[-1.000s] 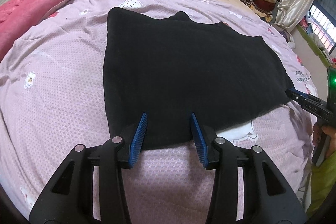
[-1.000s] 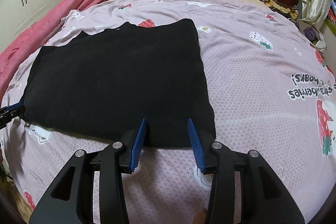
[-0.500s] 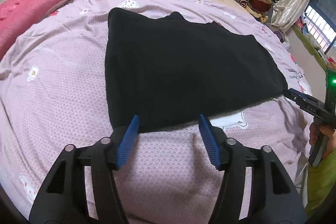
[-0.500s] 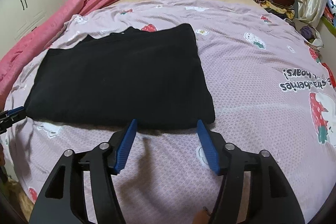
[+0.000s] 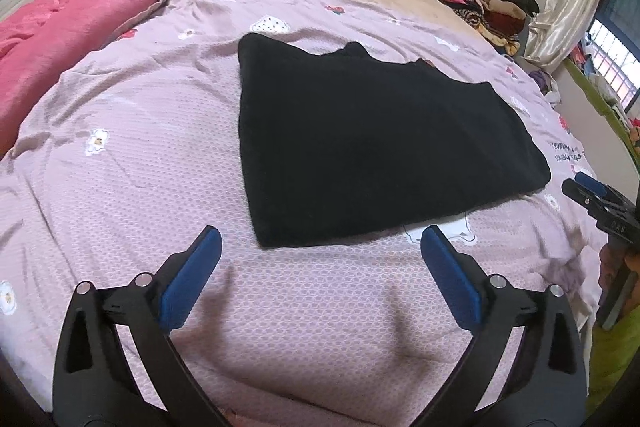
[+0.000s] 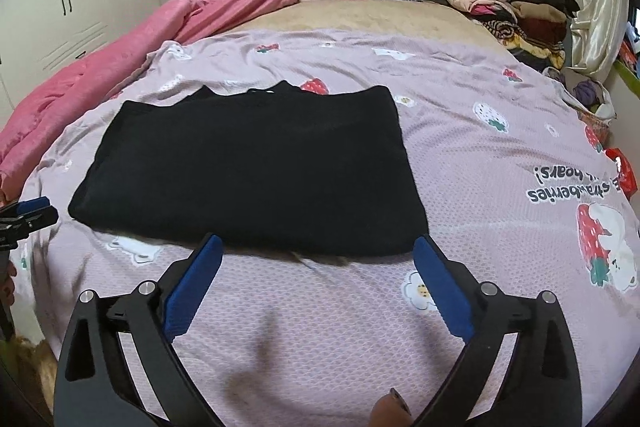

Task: Fold small clothes

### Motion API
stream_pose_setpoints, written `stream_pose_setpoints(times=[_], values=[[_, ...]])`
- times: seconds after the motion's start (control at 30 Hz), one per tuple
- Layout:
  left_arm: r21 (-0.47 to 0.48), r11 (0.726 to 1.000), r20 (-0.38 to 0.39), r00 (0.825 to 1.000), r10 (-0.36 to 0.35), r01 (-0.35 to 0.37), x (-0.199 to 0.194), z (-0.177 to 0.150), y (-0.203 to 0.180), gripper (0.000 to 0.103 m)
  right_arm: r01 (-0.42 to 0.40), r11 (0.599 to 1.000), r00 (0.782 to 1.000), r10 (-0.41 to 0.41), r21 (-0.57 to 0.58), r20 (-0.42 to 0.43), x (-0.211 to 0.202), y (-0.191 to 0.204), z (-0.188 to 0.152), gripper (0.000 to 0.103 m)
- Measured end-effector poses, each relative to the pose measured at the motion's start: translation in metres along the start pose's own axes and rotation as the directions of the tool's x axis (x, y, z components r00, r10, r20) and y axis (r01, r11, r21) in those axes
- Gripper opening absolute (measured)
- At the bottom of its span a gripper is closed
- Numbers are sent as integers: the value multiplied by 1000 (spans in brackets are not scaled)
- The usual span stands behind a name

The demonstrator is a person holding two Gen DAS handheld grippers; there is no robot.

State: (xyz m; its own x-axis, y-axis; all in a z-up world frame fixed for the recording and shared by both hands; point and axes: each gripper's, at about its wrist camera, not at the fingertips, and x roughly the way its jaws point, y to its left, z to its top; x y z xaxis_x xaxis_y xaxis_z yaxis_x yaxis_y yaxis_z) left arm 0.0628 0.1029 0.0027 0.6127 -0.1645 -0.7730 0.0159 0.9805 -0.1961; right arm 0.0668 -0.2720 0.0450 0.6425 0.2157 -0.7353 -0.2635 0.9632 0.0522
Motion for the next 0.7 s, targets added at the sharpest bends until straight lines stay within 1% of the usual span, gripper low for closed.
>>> stream_pose_setpoints(times=[0.27, 0.57, 0.7], values=[[-29, 999, 19, 999, 27, -26, -6, 3, 12, 93, -31, 998, 999, 32, -55, 11, -4, 28, 5, 96], [-69, 994, 38, 995, 91, -88, -12, 7, 33, 93, -90, 987, 996, 91, -133, 9, 1, 68, 12, 96], [-87, 991, 38, 993, 108, -105, -14, 8, 42, 93, -117, 978, 993, 120, -174, 4, 5, 88, 14, 96]])
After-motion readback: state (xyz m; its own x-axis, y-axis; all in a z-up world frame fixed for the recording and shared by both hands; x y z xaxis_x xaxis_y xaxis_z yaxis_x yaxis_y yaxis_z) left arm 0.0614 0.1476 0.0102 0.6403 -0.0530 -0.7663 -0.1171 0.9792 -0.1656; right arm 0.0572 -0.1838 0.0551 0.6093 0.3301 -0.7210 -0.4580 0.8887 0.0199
